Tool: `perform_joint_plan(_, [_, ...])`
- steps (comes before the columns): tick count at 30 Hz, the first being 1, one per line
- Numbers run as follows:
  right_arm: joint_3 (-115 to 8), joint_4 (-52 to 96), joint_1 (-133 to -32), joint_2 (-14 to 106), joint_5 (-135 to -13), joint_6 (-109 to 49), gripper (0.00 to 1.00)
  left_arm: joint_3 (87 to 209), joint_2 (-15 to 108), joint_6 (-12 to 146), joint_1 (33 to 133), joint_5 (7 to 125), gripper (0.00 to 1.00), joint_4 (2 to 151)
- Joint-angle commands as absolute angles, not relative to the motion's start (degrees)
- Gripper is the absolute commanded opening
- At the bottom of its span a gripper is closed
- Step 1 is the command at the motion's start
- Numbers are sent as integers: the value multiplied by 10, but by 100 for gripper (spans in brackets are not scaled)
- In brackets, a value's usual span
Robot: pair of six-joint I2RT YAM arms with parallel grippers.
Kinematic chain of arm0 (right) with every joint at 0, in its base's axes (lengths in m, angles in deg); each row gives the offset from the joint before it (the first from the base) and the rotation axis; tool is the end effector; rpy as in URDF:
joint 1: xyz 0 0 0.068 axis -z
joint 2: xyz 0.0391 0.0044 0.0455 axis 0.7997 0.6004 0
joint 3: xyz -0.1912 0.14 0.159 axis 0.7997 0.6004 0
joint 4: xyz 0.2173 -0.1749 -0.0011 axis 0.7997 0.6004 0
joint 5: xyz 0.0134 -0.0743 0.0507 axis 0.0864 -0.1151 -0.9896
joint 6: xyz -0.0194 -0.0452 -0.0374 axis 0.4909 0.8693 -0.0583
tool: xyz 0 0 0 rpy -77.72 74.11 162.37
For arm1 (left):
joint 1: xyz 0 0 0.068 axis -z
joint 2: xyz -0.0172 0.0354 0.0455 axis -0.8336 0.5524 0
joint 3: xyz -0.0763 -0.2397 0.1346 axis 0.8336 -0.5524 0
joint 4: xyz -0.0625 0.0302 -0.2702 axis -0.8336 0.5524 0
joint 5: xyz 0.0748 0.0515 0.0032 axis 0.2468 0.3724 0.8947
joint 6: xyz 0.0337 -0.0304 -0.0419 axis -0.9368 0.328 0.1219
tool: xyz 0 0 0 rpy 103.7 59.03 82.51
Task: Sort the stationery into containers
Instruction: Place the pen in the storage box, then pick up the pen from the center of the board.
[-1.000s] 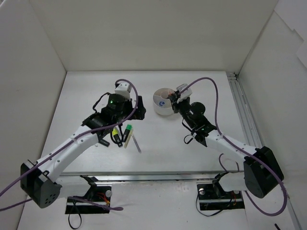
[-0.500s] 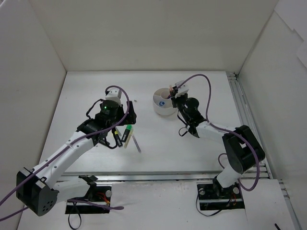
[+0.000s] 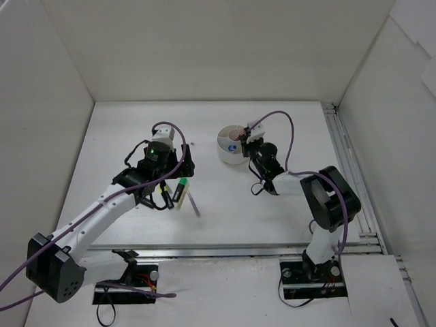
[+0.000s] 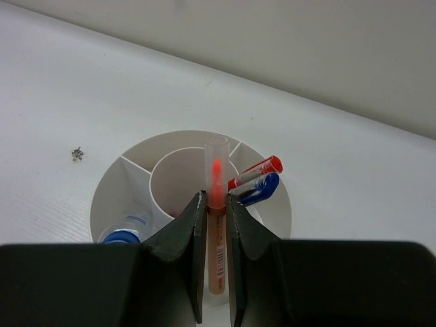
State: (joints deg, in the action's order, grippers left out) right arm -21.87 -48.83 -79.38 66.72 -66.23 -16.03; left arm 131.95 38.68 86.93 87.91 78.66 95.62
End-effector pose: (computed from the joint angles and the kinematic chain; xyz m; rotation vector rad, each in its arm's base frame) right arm 0.3454 0.1706 0.2187 -0.3926 1.3047 0.2829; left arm 0.2502 -0.1487 0.3177 -0.0415 2.1259 -0.5794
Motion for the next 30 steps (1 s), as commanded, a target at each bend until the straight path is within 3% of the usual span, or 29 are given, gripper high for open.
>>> perform_joint_plan(1, [-222, -711, -790, 662, -652, -177, 0, 1328, 381, 862, 876, 784, 100, 930])
perform_joint_plan(4, [-214, -716, -791, 661, -653, -181, 0, 1328, 380, 861, 876, 784, 100, 929])
perform_joint_plan(6, [-208, -721, -790, 659, -652, -185, 7, 1328, 381, 861, 876, 783, 100, 928])
perform_joint_plan(11, [-189, -723, -789, 641, -657, -195, 37, 1330, 381, 861, 876, 777, 100, 930])
perform_joint_plan(22, [-173, -610, -839, 515, -601, -156, 72, 1314, 345, 877, 876, 764, 100, 952])
perform_joint_plan(27, [-147, -586, -852, 442, -588, -173, 81, 1283, 318, 870, 876, 749, 100, 965])
perform_joint_plan(28, [-140, -574, -856, 430, -585, -179, 93, 1278, 316, 868, 876, 729, 100, 967])
perform_joint_plan(30, [-134, -518, -862, 389, -584, -199, 98, 1265, 315, 871, 876, 717, 100, 973])
